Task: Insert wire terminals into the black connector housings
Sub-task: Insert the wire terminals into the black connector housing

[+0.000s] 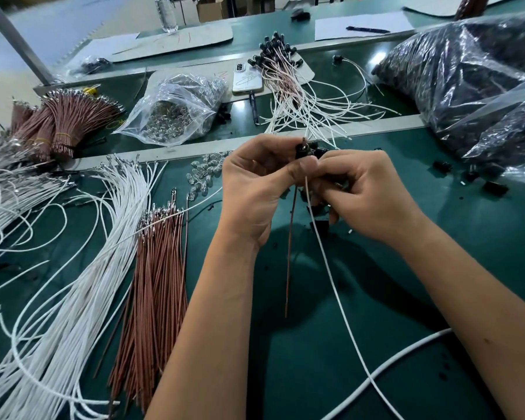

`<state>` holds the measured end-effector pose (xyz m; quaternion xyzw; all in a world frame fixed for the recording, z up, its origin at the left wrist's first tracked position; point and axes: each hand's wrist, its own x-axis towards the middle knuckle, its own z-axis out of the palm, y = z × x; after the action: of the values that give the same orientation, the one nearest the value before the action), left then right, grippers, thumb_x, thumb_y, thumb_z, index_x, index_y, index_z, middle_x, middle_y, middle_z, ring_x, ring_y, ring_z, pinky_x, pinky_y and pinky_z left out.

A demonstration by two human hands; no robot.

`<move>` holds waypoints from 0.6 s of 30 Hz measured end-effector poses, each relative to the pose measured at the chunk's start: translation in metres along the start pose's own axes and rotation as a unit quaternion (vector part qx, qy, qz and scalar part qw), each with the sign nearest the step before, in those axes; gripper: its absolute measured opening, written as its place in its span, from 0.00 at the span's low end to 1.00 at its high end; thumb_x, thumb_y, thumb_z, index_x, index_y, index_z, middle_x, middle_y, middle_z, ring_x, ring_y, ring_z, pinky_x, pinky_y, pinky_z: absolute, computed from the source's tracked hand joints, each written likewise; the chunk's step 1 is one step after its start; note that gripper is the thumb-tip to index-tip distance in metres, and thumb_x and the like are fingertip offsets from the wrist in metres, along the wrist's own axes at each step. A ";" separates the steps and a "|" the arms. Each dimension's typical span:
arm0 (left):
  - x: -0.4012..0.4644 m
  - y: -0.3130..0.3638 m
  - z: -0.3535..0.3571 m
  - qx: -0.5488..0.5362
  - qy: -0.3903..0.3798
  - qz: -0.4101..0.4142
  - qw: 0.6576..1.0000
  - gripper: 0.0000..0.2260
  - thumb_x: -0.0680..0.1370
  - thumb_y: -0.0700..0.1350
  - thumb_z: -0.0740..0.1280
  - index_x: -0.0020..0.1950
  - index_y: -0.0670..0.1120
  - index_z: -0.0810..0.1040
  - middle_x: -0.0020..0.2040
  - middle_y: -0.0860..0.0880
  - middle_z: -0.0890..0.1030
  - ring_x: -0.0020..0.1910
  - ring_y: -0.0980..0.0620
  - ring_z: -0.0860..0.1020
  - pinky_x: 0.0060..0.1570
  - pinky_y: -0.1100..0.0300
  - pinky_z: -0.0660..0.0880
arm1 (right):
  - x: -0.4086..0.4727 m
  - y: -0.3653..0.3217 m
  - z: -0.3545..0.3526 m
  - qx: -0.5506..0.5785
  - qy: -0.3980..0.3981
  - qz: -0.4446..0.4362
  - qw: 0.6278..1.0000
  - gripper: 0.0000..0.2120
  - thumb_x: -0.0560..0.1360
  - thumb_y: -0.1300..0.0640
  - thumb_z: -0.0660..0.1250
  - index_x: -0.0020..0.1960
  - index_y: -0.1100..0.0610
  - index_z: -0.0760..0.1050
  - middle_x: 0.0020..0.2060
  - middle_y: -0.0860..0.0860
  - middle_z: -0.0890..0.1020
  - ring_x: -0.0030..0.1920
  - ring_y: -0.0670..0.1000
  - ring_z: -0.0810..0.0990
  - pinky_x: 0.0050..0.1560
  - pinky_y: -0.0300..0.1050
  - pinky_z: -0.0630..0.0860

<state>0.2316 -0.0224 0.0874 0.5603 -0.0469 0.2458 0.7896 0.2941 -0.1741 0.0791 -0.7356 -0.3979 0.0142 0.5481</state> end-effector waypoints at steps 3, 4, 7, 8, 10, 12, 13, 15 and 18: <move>0.001 0.001 -0.001 0.007 -0.003 0.009 1.000 0.15 0.68 0.24 0.73 0.42 0.43 0.84 0.39 0.49 0.85 0.39 0.55 0.83 0.43 0.61 0.80 | -0.001 -0.001 0.001 -0.004 0.010 -0.009 1.000 0.12 0.76 0.70 0.66 0.47 0.57 0.83 0.35 0.45 0.83 0.31 0.45 0.83 0.31 0.37 0.78; 0.001 0.000 -0.001 0.012 -0.003 0.012 1.000 0.15 0.68 0.23 0.73 0.42 0.43 0.83 0.39 0.49 0.85 0.38 0.55 0.83 0.43 0.61 0.80 | -0.001 -0.002 0.001 -0.006 0.017 -0.015 1.000 0.10 0.76 0.68 0.67 0.46 0.54 0.83 0.34 0.44 0.82 0.31 0.44 0.82 0.32 0.34 0.76; 0.000 0.000 0.000 0.017 -0.006 0.013 1.000 0.15 0.68 0.23 0.73 0.42 0.42 0.83 0.38 0.49 0.85 0.37 0.55 0.82 0.41 0.62 0.79 | 0.000 -0.004 0.002 -0.016 0.043 -0.039 0.998 0.05 0.79 0.61 0.73 0.46 0.52 0.83 0.33 0.41 0.81 0.31 0.42 0.81 0.34 0.33 0.73; 0.000 0.001 0.000 0.017 -0.009 0.013 1.000 0.15 0.68 0.23 0.73 0.42 0.43 0.83 0.38 0.49 0.85 0.37 0.56 0.82 0.41 0.63 0.78 | 0.000 -0.004 0.003 -0.017 0.054 -0.043 0.997 0.05 0.79 0.60 0.74 0.46 0.52 0.83 0.33 0.42 0.82 0.31 0.42 0.80 0.33 0.34 0.73; 0.000 0.001 0.000 0.016 -0.014 0.016 1.000 0.16 0.67 0.23 0.73 0.41 0.44 0.84 0.38 0.49 0.84 0.38 0.55 0.81 0.42 0.63 0.79 | 0.001 -0.004 0.004 -0.011 0.061 -0.046 0.997 0.05 0.78 0.61 0.74 0.46 0.52 0.84 0.34 0.43 0.81 0.31 0.42 0.80 0.33 0.34 0.74; 0.000 0.001 0.000 0.017 -0.021 0.019 0.999 0.16 0.66 0.24 0.74 0.40 0.45 0.85 0.38 0.49 0.84 0.38 0.54 0.81 0.42 0.62 0.79 | 0.002 -0.005 0.004 -0.013 0.053 -0.049 0.997 0.07 0.78 0.61 0.73 0.45 0.50 0.83 0.34 0.43 0.81 0.31 0.42 0.79 0.32 0.36 0.74; 0.000 0.001 0.000 0.018 -0.023 0.020 0.999 0.16 0.66 0.24 0.74 0.40 0.46 0.85 0.38 0.49 0.84 0.38 0.54 0.80 0.42 0.62 0.79 | 0.002 -0.005 0.004 -0.015 0.049 -0.050 0.997 0.10 0.78 0.62 0.72 0.44 0.48 0.82 0.34 0.43 0.80 0.31 0.42 0.79 0.32 0.37 0.74; -0.001 0.000 0.001 0.021 -0.023 0.017 0.999 0.16 0.66 0.24 0.74 0.40 0.46 0.85 0.38 0.49 0.84 0.38 0.54 0.80 0.41 0.62 0.79 | 0.002 -0.005 0.004 -0.013 0.046 -0.047 0.998 0.14 0.78 0.64 0.72 0.43 0.45 0.81 0.34 0.41 0.80 0.32 0.42 0.80 0.33 0.36 0.75; -0.001 0.000 0.002 0.011 -0.012 0.011 1.000 0.16 0.67 0.24 0.74 0.40 0.46 0.85 0.39 0.49 0.84 0.38 0.54 0.81 0.43 0.61 0.79 | 0.001 -0.004 0.004 0.002 0.044 -0.027 0.999 0.07 0.78 0.62 0.73 0.45 0.50 0.83 0.32 0.41 0.81 0.30 0.42 0.79 0.32 0.36 0.74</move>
<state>0.2311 -0.0244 0.0877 0.5711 -0.0601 0.2481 0.7802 0.2908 -0.1705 0.0809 -0.7233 -0.3935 -0.0323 0.5665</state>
